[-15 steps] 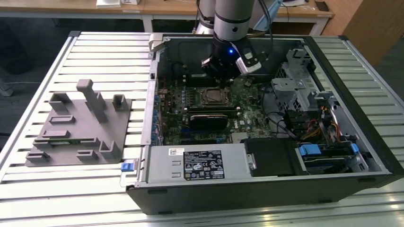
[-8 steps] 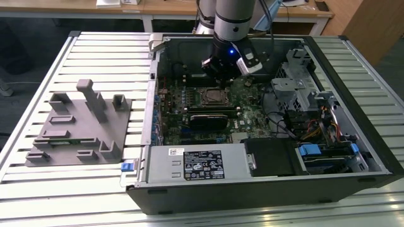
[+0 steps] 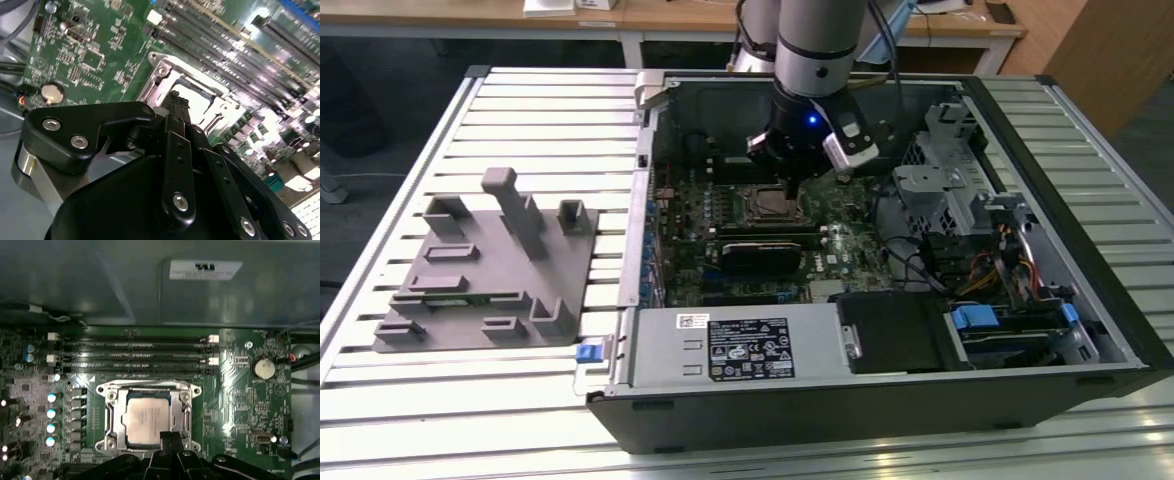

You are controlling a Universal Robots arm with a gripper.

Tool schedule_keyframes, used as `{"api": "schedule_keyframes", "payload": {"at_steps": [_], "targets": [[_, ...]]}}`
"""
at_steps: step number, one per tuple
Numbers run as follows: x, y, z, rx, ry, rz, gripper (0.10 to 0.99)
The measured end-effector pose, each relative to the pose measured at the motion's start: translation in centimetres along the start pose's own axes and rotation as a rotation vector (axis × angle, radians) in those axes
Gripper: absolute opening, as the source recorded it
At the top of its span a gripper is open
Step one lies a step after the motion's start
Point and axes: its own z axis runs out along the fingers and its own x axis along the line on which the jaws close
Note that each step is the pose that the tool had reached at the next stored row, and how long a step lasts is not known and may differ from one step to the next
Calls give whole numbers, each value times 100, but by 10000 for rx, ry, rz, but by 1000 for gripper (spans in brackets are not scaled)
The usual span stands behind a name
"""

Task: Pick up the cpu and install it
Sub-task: 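Install the second cpu locking lever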

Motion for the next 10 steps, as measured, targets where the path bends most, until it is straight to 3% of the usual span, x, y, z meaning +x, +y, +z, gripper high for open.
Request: {"api": "schedule_keyframes", "payload": {"at_steps": [4, 10], "targets": [[-1, -80, -4, -7, 125, 6, 122], [3, -205, -10, -27, 126, 6, 122]]}}
